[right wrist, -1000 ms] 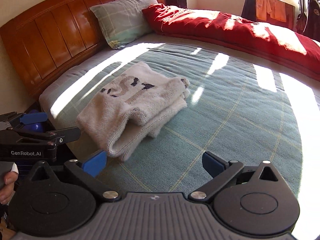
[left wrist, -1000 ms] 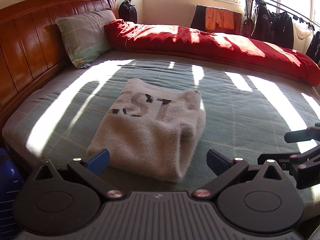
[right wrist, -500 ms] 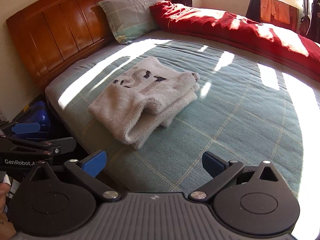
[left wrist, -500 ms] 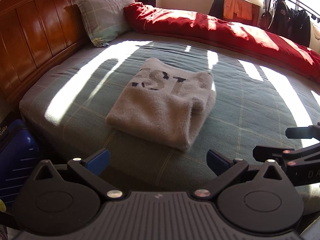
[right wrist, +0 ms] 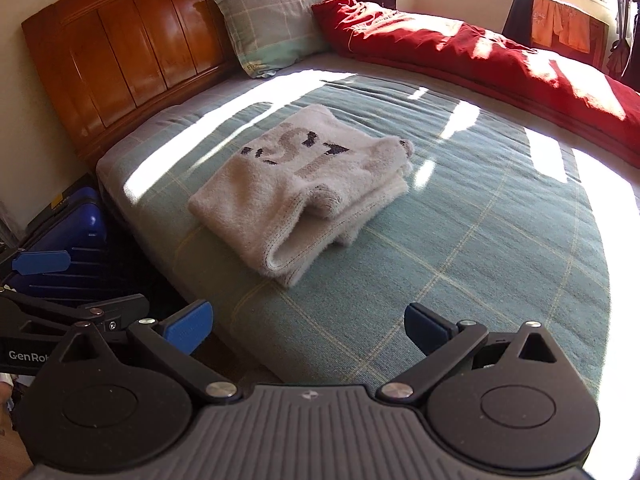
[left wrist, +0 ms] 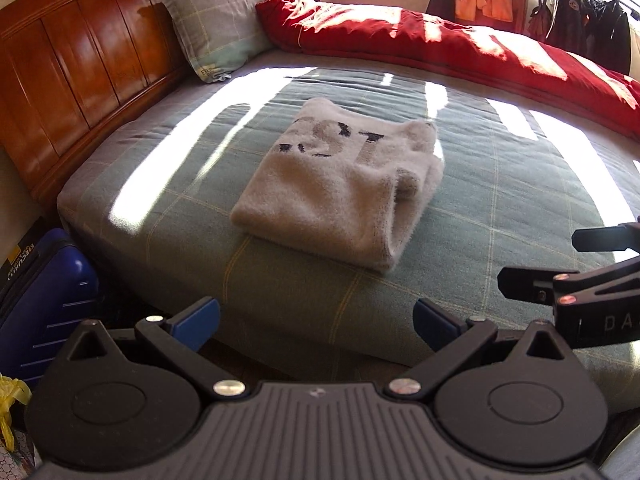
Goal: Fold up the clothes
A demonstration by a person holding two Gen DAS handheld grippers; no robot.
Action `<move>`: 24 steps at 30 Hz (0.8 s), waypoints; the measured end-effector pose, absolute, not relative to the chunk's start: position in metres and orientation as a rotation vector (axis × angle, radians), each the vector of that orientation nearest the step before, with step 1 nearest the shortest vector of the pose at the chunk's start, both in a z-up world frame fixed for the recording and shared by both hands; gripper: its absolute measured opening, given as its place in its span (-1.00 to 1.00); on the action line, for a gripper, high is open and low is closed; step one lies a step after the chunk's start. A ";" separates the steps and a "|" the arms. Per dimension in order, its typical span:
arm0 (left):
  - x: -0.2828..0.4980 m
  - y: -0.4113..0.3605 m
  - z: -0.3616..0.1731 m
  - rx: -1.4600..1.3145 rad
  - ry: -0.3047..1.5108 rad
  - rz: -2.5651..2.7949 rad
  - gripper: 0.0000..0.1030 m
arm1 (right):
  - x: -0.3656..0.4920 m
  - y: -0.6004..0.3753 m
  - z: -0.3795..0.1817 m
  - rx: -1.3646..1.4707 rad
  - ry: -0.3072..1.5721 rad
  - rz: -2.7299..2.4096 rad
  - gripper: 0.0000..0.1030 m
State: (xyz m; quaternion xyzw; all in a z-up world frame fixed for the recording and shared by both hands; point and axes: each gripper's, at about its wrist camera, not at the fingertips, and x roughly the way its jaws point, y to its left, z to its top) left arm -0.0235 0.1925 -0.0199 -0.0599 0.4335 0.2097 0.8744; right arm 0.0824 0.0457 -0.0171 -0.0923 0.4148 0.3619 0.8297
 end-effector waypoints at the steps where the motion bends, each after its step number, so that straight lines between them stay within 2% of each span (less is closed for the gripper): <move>1: -0.023 0.193 -0.020 -0.125 0.907 0.439 0.99 | 0.082 0.046 -0.017 -0.197 0.880 0.767 1.00; 24: -0.022 0.200 -0.023 -0.157 0.934 0.462 0.99 | 0.078 0.053 -0.019 -0.226 0.891 0.779 1.00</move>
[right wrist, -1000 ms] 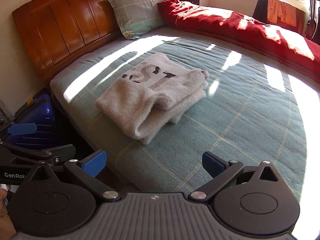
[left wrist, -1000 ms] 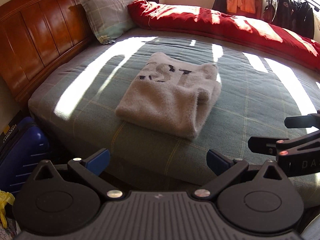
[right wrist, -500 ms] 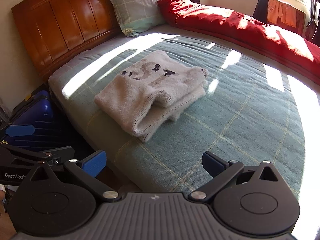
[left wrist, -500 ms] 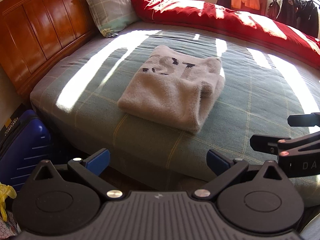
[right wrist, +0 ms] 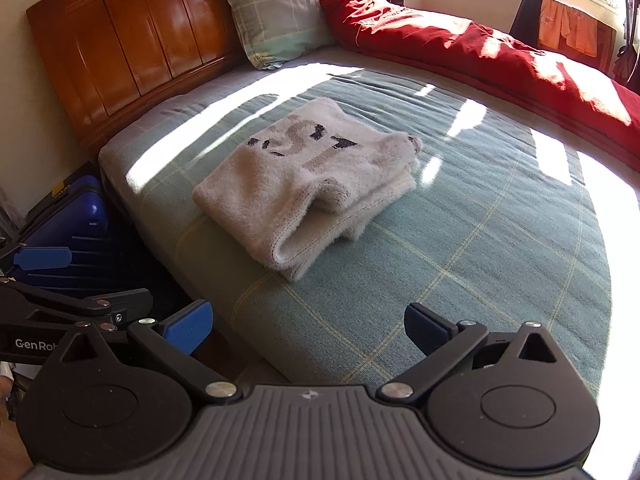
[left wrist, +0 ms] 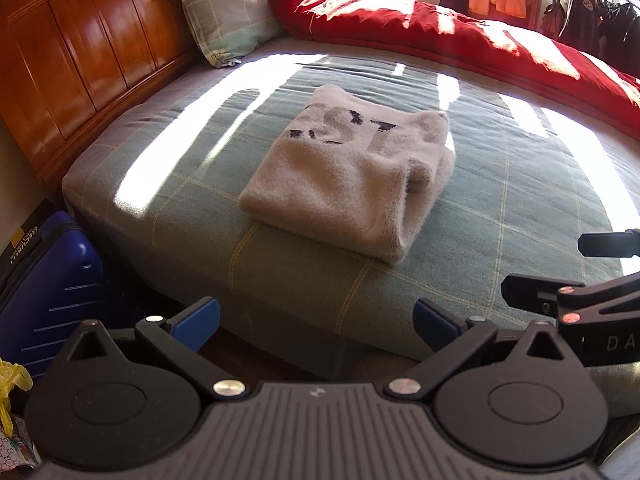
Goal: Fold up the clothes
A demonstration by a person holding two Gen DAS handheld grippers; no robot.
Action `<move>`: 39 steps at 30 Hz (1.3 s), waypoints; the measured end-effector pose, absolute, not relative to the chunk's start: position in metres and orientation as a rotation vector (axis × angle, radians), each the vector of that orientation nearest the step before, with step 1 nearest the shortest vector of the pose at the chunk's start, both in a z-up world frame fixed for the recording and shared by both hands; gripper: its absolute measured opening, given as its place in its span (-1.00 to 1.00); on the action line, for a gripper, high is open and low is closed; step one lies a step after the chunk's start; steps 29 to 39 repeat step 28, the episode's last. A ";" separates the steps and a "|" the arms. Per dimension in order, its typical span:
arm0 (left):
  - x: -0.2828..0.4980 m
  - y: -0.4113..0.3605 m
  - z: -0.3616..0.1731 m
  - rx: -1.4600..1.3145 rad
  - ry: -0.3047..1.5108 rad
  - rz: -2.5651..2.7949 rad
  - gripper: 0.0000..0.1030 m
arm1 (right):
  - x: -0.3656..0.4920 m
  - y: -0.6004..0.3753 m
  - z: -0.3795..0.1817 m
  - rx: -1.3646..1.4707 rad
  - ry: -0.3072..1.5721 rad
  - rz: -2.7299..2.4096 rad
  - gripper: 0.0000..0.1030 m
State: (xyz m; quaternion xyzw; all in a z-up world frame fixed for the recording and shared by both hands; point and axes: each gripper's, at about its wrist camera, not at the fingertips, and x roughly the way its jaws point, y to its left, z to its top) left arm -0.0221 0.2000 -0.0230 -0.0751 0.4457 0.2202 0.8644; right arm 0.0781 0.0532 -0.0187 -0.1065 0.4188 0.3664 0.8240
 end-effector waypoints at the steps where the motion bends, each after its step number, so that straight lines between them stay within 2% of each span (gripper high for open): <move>1: -0.022 0.200 -0.023 -0.158 0.934 0.461 0.99 | 0.078 0.053 -0.019 -0.226 0.891 0.779 1.00; 39: -0.021 0.203 -0.027 -0.169 0.942 0.467 0.99 | 0.079 0.056 -0.022 -0.222 0.900 0.775 1.00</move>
